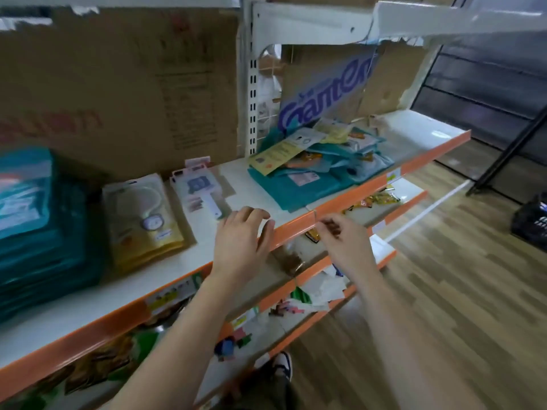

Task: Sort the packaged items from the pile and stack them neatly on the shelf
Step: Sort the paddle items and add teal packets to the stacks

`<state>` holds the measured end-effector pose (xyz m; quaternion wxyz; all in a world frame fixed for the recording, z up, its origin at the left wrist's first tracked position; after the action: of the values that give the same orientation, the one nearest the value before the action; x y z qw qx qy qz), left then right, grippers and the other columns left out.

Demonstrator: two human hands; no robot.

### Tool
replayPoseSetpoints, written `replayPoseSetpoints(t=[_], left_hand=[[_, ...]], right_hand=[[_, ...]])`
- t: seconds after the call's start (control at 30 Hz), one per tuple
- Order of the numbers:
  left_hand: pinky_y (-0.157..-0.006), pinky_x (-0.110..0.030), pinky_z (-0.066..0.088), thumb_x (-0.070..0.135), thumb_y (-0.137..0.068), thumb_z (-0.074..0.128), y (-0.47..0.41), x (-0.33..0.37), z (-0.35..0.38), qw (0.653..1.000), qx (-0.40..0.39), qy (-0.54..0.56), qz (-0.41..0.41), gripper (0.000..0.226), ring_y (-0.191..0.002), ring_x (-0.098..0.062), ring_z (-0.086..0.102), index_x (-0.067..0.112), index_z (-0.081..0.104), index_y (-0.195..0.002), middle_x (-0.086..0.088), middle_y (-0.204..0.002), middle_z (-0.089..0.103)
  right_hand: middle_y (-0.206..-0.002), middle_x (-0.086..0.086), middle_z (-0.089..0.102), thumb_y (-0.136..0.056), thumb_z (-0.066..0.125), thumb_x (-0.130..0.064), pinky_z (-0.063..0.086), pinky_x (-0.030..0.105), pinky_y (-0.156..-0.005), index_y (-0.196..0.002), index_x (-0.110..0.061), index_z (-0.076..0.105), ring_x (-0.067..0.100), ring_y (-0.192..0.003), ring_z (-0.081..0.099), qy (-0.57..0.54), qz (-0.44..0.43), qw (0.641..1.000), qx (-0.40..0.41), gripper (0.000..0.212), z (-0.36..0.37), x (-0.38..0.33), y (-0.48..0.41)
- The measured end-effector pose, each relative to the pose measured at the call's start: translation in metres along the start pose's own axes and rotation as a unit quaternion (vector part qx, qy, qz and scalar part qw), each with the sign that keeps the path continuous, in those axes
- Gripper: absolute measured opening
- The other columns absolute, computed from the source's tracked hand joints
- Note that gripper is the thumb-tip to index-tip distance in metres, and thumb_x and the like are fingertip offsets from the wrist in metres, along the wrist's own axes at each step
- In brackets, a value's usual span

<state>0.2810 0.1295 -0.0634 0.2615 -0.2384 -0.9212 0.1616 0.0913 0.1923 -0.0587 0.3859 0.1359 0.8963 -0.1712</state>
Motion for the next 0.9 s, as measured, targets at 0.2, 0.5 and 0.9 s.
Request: replayPoseSetpoints(t=[0.2, 0.5, 0.9], left_hand=[[-0.078, -0.039, 0.047, 0.04, -0.098, 0.039, -0.099, 0.023, 0.061, 0.999, 0.023, 0.025, 0.017, 0.038, -0.094, -0.028, 0.061, 0.015, 0.065, -0.111, -0.007, -0.107, 0.066], [-0.075, -0.039, 0.045, 0.036, -0.099, 0.05, -0.235, 0.012, 0.133, 0.997, -0.051, -0.009, -0.052, 0.037, -0.096, -0.036, 0.061, 0.009, 0.056, -0.124, -0.017, -0.115, 0.064], [-0.08, -0.041, 0.047, 0.039, -0.099, 0.046, -0.284, -0.011, 0.168, 0.971, -0.118, -0.145, -0.149, 0.041, -0.109, -0.032, 0.059, 0.021, 0.047, -0.136, -0.009, -0.124, 0.059]], right_hand=[[-0.093, -0.008, 0.065, -0.096, 0.058, -0.021, 0.036, -0.002, -0.07, -0.105, -0.016, 0.069, -0.005, -0.079, 0.054, 0.021, -0.002, 0.999, 0.036, 0.015, -0.041, 0.044, -0.081], [-0.093, -0.008, 0.066, -0.095, 0.06, -0.02, 0.037, -0.001, -0.07, -0.101, -0.018, 0.07, -0.005, -0.08, 0.057, 0.002, -0.001, 0.998, 0.065, 0.012, -0.071, 0.089, -0.204], [-0.094, -0.01, 0.067, -0.095, 0.059, -0.023, 0.038, 0.003, -0.068, -0.102, -0.018, 0.071, 0.003, -0.082, 0.06, -0.022, -0.063, 0.997, 0.048, 0.015, -0.078, 0.124, -0.309]])
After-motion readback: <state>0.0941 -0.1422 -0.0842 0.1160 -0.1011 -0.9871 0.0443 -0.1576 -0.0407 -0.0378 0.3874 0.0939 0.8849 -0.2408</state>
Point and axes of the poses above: each hand's wrist, its own y-axis away from the middle knuckle, its own z-axis out of the palm, x = y × z, the point moved 6 cm from there along -y, towards the middle knuckle
